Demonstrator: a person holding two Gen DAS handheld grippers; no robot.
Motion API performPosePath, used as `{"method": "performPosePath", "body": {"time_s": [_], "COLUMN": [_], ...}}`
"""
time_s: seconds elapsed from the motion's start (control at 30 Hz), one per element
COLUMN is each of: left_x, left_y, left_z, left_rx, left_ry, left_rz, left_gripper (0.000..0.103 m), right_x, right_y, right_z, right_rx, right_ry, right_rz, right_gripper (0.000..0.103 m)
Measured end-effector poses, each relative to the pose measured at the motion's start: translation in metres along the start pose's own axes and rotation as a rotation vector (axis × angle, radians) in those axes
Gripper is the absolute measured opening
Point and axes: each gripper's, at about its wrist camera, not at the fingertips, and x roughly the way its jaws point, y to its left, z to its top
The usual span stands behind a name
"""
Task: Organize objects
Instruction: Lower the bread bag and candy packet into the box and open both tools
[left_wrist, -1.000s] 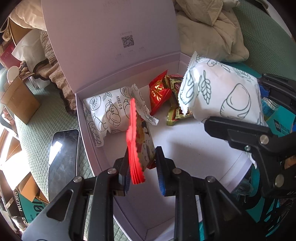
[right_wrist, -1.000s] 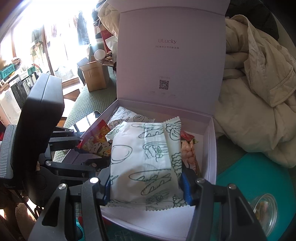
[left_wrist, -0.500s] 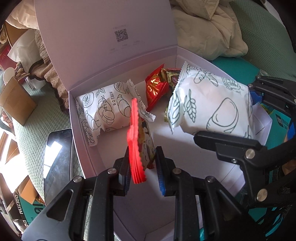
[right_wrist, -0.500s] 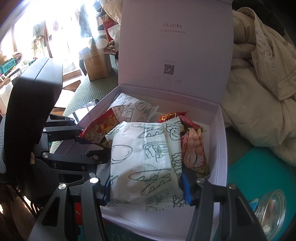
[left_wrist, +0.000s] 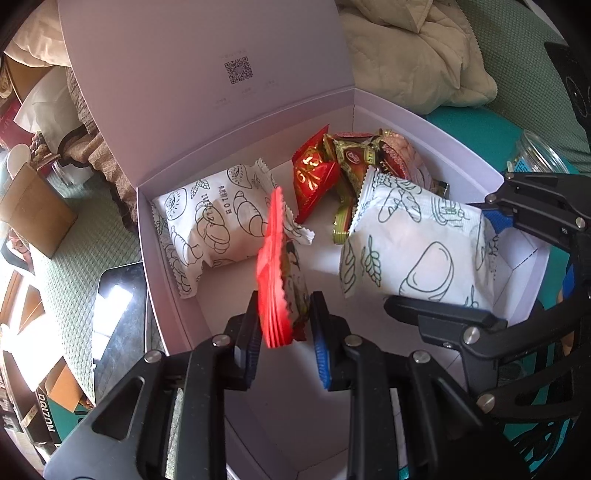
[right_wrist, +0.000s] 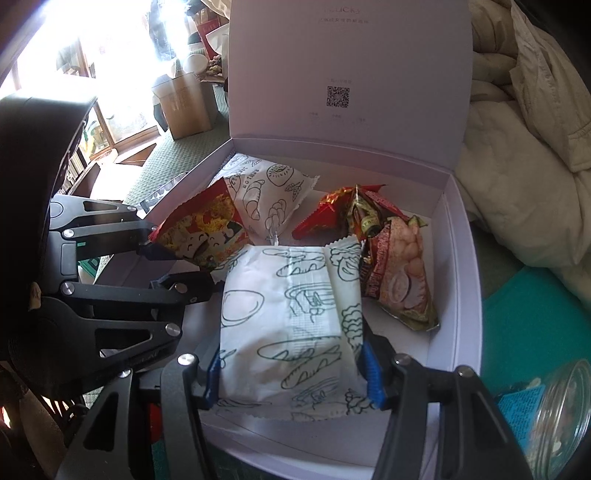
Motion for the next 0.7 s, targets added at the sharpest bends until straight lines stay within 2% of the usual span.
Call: {"method": "performPosePath", "body": {"time_s": [0.3,0.5,0.63,0.7], "left_x": [0.0,-0.006,-0.01,-0.012], "left_y": [0.004,0.009,0.013,0.013], "left_z": [0.002,0.004,0.005,0.005], "left_rx": [-0.018,-0.02,-0.028,-0.034], "left_ry": [0.016,0.022,0.021,0.019], "left_rz": [0.001,0.031,0.078,0.077], "left_gripper": [0.023,0.025,0.04,0.041], "right_x": [0.005,-0.004,-0.008,-0.011], "right_y": [0.001,0.004,0.003,0.003], "right_z": [0.006,0.006,0.008,0.009], "right_rx": [-0.009,-0.026,-0.025,-0.027], "right_ry": [0.016,0.001,-0.003,-0.009], "right_rz": [-0.027,-0.063,-0.087,-0.091], "right_gripper": [0.068,0.08,0.083,0.084]}}
